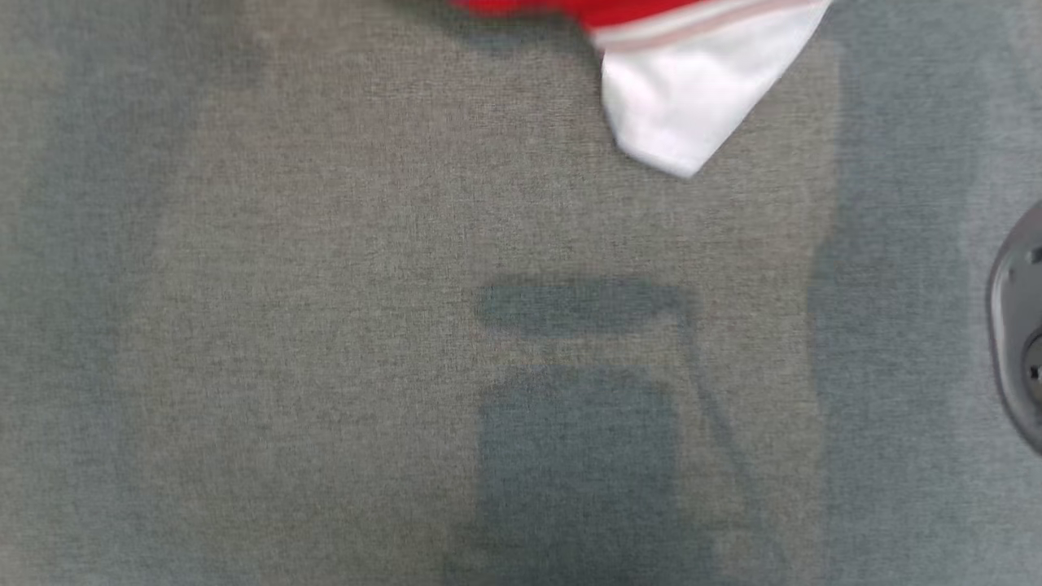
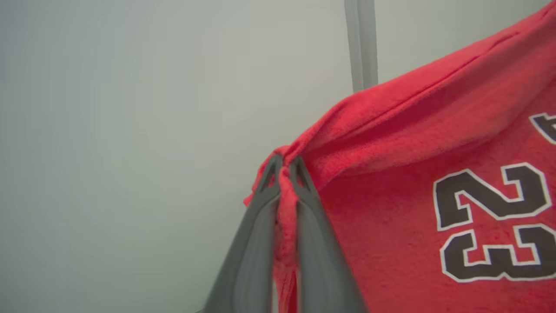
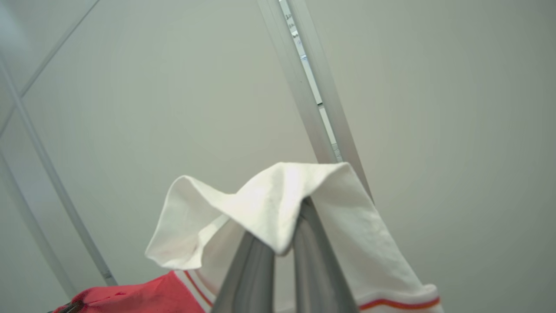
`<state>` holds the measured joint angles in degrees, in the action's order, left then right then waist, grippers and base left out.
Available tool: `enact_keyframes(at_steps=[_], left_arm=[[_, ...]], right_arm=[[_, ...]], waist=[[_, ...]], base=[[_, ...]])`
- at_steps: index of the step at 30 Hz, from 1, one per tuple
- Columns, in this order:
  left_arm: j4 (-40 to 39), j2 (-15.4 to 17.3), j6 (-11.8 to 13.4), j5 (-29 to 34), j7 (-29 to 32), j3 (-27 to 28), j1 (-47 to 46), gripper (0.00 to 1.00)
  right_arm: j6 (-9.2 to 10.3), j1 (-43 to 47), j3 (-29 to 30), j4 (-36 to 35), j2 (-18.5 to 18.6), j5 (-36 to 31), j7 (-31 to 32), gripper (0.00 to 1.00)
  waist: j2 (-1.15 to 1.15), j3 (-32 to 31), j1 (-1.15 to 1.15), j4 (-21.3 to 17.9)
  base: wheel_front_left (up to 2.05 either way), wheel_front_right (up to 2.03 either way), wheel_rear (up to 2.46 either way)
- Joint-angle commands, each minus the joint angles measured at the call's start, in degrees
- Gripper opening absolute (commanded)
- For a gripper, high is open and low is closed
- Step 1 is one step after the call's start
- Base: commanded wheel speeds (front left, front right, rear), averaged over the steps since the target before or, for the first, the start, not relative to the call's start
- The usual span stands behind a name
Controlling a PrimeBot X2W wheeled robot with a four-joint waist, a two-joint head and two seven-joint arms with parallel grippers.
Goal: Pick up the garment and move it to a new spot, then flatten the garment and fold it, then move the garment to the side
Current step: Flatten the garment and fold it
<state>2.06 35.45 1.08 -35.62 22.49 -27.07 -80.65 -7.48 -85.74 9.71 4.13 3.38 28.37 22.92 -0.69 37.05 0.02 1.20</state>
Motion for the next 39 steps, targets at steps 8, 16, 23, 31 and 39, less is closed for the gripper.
enact_keyframes(at_steps=[8, 16, 23, 31, 39], left_arm=[[25.0, -8.14, -1.76, 8.84, -16.09, -1.37, -20.66, 0.0], [38.46, -12.28, -5.1, 11.08, -31.42, -3.32, -23.27, 0.0], [45.22, -13.11, -8.11, 9.92, -36.95, -8.01, -12.48, 0.0], [38.94, -11.26, -8.47, 7.98, -37.75, -9.36, 4.73, 0.0], [29.62, -6.03, -8.3, 7.84, -37.56, -13.12, 27.94, 0.0]], right_arm=[[-0.02, -23.54, -1.19, 25.47, -0.24, -6.03, -19.29, 0.0], [-0.03, -27.85, -7.59, 36.97, -0.4, -2.29, -26.59, 0.0], [-0.03, -8.38, -13.24, 28.3, 1.51, 1.93, -25.59, 0.0], [-0.03, 25.0, -15.0, 6.43, 9.25, 8.78, -19.89, 0.0], [-0.03, 59.42, -12.01, -12.58, 9.46, 11.88, -14.93, 0.0]], waist=[[0.69, 10.61, -0.02, 4.28], [0.69, 12.54, -0.02, 2.38], [0.69, 11.8, -0.02, 1.7], [0.69, 5.14, -0.02, 1.06], [0.69, -6.17, -0.02, -0.23]], base=[[0.0, 0.0, 0.0], [0.0, 0.0, 0.0], [0.0, 0.0, 0.0], [0.0, 0.0, 0.0], [0.0, 0.0, 0.0]])
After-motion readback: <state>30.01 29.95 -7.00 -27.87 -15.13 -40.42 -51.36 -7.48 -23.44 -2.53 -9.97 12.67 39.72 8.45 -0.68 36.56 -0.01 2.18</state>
